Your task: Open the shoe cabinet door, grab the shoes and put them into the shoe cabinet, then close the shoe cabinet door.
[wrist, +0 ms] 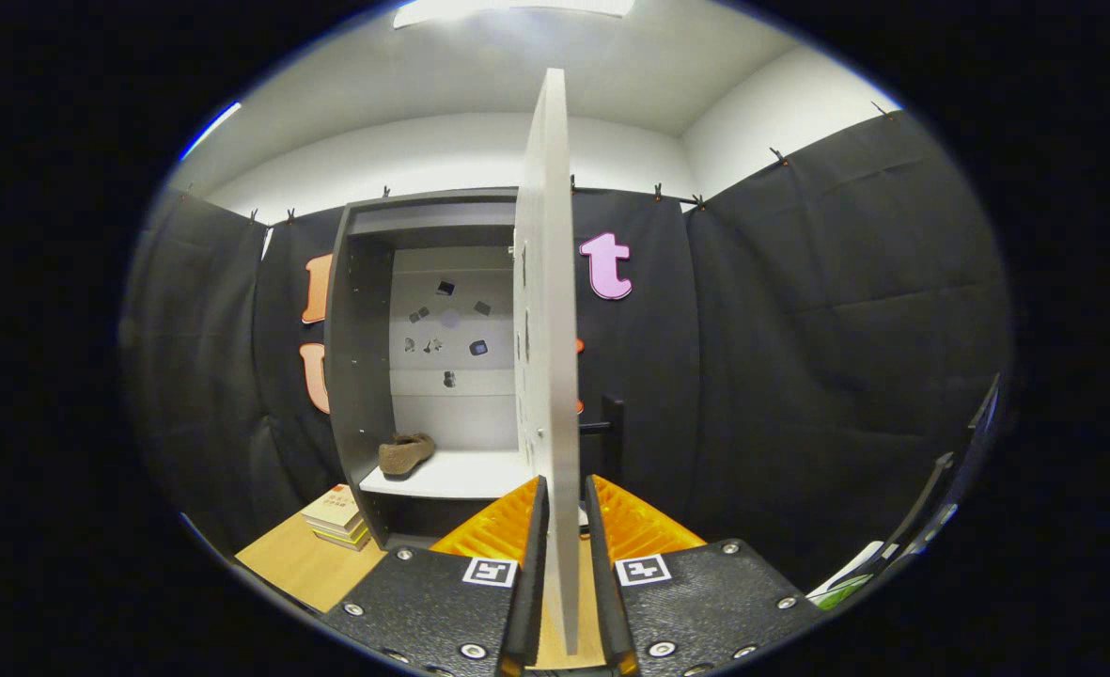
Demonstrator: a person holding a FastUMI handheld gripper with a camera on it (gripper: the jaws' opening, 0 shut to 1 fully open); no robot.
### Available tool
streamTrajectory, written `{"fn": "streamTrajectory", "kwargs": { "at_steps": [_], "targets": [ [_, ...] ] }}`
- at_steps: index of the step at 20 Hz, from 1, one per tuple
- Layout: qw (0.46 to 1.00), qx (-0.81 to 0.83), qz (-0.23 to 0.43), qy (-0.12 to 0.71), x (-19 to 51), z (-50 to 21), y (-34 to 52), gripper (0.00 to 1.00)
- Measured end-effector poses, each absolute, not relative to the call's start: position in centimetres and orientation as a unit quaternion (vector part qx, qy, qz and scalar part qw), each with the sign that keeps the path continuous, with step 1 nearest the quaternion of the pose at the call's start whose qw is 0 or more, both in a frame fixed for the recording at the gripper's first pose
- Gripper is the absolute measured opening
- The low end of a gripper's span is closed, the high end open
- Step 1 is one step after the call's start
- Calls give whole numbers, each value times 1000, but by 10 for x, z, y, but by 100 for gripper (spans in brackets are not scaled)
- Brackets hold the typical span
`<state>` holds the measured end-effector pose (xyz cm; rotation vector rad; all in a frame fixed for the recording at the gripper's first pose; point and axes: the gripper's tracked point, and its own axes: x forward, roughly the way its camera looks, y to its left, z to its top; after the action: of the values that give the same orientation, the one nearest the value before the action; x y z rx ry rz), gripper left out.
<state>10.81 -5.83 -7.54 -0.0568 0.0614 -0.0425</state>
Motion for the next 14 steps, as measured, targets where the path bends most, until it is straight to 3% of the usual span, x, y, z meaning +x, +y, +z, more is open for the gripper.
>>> {"fn": "streamTrajectory", "kwargs": {
  "at_steps": [4,5,7,14],
  "targets": [
    [997,-44,-18,53,104,-102,-15,42],
    [997,-42,-11,65,104,-113,-1,52],
    [995,-45,-1,93,106,-140,20,63],
    [984,-22,39,170,128,-231,73,83]
  ]
}}
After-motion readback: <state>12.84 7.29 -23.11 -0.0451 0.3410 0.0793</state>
